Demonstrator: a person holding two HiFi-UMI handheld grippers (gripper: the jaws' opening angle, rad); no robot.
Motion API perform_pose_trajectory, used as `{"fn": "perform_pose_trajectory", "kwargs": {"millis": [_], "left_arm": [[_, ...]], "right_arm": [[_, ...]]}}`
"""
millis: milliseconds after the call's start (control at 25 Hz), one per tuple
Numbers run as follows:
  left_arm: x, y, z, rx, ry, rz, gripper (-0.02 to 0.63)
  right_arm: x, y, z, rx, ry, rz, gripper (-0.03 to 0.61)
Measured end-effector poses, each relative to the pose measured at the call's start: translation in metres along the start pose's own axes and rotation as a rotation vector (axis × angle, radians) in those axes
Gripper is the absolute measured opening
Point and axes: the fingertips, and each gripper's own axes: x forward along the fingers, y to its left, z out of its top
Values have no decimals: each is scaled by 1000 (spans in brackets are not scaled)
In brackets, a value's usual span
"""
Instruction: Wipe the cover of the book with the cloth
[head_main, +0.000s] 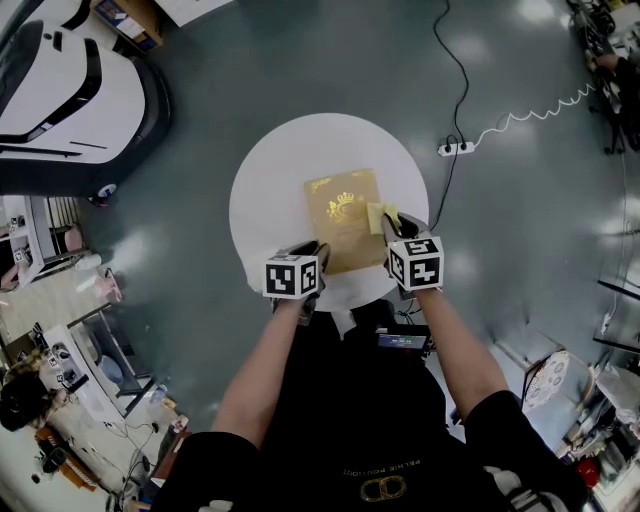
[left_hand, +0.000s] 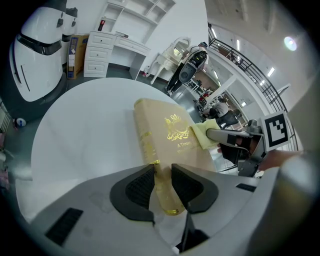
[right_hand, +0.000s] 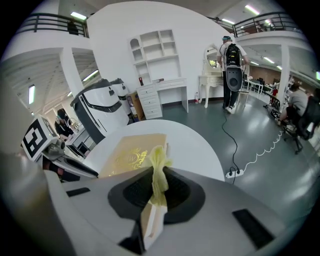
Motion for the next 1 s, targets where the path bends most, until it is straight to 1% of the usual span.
{"fn": "perform_pose_trajectory", "kwargs": {"millis": [160,320,480,600,800,1000], "left_arm": [[0,-1,1,-4,-5,0,106],[0,0,1,-6,-5,1,106],[0,-1,1,-11,-11,-3,106],[-1,0,1,-11,-8,1,106],[-1,-1,1,-18,-10,-2,106],[-1,1,1,-19,-8,-1,106]], "right_arm": [[-9,16,10,-8,-34,50,91],[-15,41,19,-7,-54,133,91],[-14,71,18,-31,-42,220,91],[-11,91,12,-51,-17,266,91],[-5,113,-3,-82,30,309,91],[2,120,-16,-97,62,306,91]]}}
